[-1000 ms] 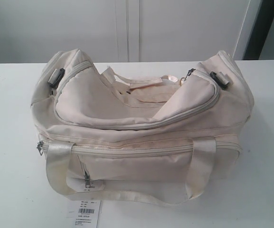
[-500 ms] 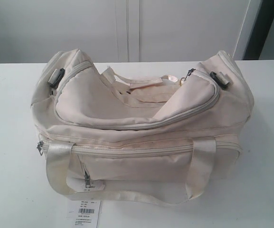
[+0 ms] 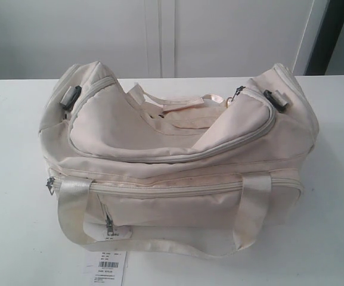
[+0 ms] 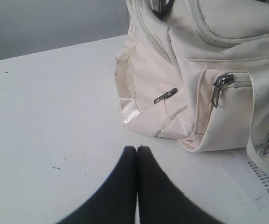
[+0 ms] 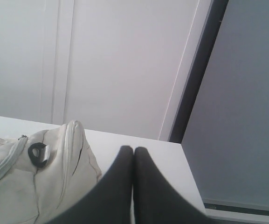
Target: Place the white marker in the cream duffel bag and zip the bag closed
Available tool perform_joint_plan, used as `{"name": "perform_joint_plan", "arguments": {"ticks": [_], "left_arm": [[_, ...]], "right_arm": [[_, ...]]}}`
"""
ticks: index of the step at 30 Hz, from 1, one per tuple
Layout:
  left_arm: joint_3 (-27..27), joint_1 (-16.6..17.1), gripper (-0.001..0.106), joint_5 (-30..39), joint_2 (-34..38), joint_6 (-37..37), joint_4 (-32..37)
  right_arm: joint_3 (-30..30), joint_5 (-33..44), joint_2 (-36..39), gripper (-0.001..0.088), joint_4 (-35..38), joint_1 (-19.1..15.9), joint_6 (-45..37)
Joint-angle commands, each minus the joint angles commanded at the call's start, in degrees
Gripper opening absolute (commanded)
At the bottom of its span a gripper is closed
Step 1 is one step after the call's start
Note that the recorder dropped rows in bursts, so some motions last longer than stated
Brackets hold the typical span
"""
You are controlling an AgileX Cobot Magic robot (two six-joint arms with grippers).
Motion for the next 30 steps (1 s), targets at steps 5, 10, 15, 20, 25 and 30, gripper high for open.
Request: {"name": "perform_joint_plan", "arguments": {"ticks": [5, 10, 15, 20, 25, 30], "left_arm": [[2.4, 0.0, 0.0, -2.7, 0.0, 0.0, -2.2], [3.0, 0.0, 0.0, -3.0, 0.0, 0.0, -2.2], [3.0, 0.0, 0.0, -2.4, 0.0, 0.0, -2.1], [3.0, 0.0, 0.0, -2.5, 0.0, -0.3, 0.1], [3.0, 0.3, 0.0, 2.6, 0.0, -0.3, 0.1], [3.0, 2.9, 0.0, 4.7, 0.0, -0.4, 0.1]], "right_arm": [[0.0, 0.0, 0.0, 0.0, 0.0, 0.0, 0.0], [0.0, 0.0, 0.0, 0.0, 0.0, 0.0, 0.0], [0.0, 0.0, 0.0, 0.0, 0.0, 0.0, 0.0], [0.0, 0.0, 0.0, 0.0, 0.0, 0.0, 0.0], [0.0, 0.0, 0.0, 0.0, 0.0, 0.0, 0.0], [0.0, 0.0, 0.0, 0.0, 0.0, 0.0, 0.0]]}}
